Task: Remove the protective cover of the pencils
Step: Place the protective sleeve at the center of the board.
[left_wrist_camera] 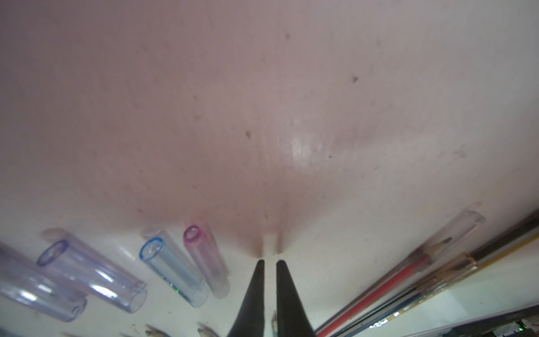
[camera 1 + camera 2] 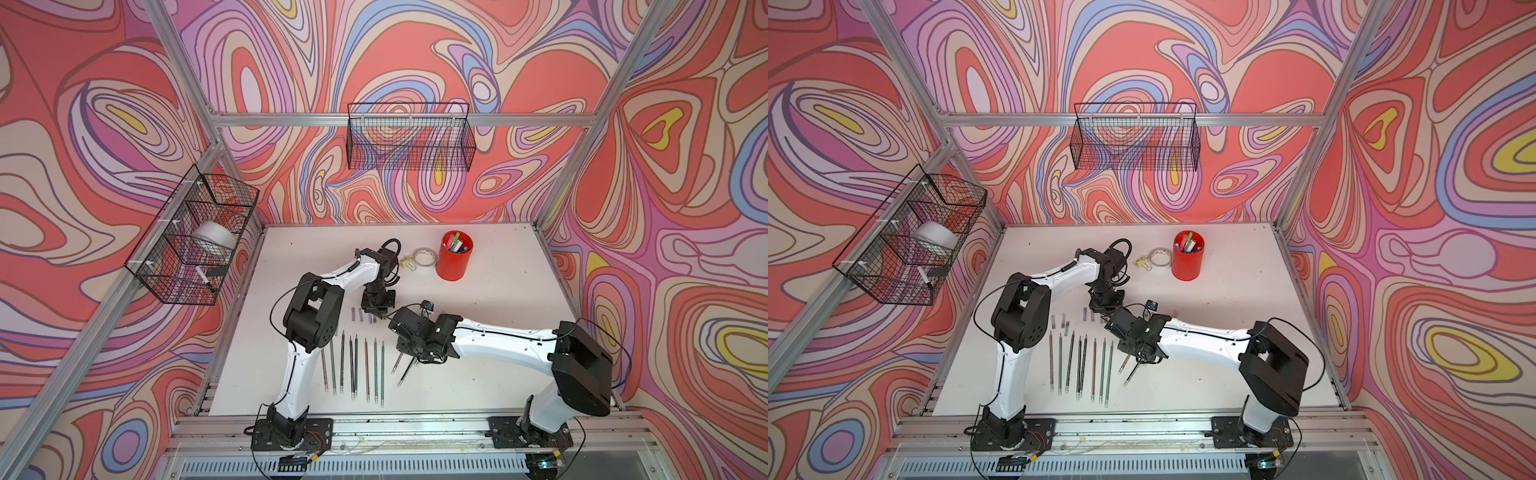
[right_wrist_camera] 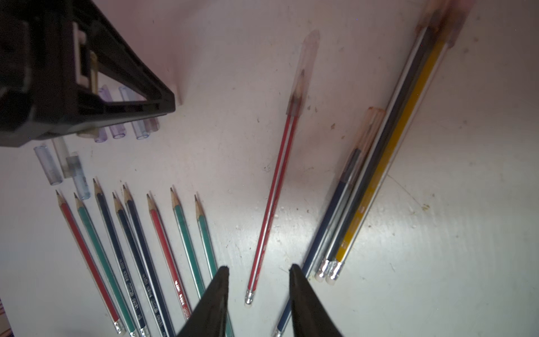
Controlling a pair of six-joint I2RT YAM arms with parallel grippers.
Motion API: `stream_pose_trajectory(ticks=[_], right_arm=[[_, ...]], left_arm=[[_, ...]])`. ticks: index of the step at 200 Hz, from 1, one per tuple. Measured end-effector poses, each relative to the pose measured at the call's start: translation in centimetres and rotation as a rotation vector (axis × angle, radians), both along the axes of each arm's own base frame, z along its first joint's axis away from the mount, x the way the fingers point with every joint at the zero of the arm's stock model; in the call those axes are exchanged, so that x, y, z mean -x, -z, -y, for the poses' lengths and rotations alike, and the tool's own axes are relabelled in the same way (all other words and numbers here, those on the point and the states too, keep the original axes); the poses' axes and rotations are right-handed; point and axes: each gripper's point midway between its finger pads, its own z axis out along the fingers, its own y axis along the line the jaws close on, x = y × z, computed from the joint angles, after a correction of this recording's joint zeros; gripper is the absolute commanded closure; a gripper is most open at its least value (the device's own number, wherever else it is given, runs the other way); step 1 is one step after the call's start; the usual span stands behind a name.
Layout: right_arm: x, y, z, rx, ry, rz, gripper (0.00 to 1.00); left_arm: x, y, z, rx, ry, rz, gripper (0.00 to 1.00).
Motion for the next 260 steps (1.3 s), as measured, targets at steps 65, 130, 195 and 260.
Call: stream_pose_trajectory(ticks=[65, 130, 195, 260], right_arm=[[-0.9, 1.5, 0.2, 0.022, 0.006, -0.04, 0.61], [-1.1, 2.3, 0.2, 0.033, 0.0, -0.067, 0.61], [-1.3, 3.9, 0.2, 0.079, -0.006, -0.099, 0.61], [-1.8, 4.4, -0.3, 0.108, -0.018, -0.114, 0.6]], left_arm=[[0.2, 0.2, -0.1, -0.006, 0.0, -0.01, 0.88], [0.2, 0.4, -0.1, -0.01, 0.0, -0.017, 0.79], [0.3, 0.4, -0.2, -0.012, 0.0, -0.021, 0.79], [0.3, 0.4, -0.1, -0.012, 0.0, -0.021, 0.72]])
